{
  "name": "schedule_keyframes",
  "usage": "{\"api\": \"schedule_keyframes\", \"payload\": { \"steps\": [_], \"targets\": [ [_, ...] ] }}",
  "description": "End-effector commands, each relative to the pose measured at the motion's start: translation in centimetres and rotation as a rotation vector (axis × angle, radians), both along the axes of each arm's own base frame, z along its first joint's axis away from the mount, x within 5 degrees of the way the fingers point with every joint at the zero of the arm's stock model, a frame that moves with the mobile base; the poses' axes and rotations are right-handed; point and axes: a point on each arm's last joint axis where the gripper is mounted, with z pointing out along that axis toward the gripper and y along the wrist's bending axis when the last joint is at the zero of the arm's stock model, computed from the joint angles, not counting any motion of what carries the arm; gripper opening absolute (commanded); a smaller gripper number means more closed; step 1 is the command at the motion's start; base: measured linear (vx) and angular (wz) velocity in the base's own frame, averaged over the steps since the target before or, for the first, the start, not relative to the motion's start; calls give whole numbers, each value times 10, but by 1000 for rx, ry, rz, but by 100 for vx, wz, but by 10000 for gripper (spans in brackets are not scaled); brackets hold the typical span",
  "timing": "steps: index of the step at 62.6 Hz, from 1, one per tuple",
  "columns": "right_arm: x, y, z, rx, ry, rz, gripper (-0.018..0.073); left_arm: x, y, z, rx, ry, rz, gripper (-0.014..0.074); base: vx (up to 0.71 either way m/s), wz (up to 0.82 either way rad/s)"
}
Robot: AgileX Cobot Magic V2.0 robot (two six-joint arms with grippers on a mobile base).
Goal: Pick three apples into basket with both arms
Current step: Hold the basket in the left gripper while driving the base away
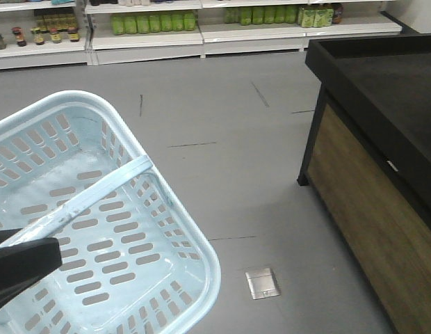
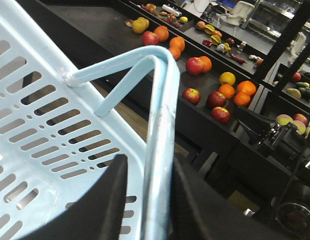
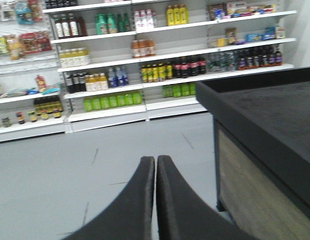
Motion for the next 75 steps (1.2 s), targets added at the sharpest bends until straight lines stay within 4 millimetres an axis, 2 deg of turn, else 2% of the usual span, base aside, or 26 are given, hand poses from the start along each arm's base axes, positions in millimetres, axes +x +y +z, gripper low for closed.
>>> {"api": "schedule_keyframes", "payload": {
  "steps": [1,38,75],
  "targets": [
    [-1,0,3,-8,-75,-2,-5,1,1,14,-70,-41,27,-6,-8,37],
    [-1,0,3,-8,-75,-2,-5,1,1,14,-70,-41,27,-6,-1,30],
    [-1,0,3,-8,-75,-2,-5,1,1,14,-70,-41,27,-6,14,45]
  ]
}}
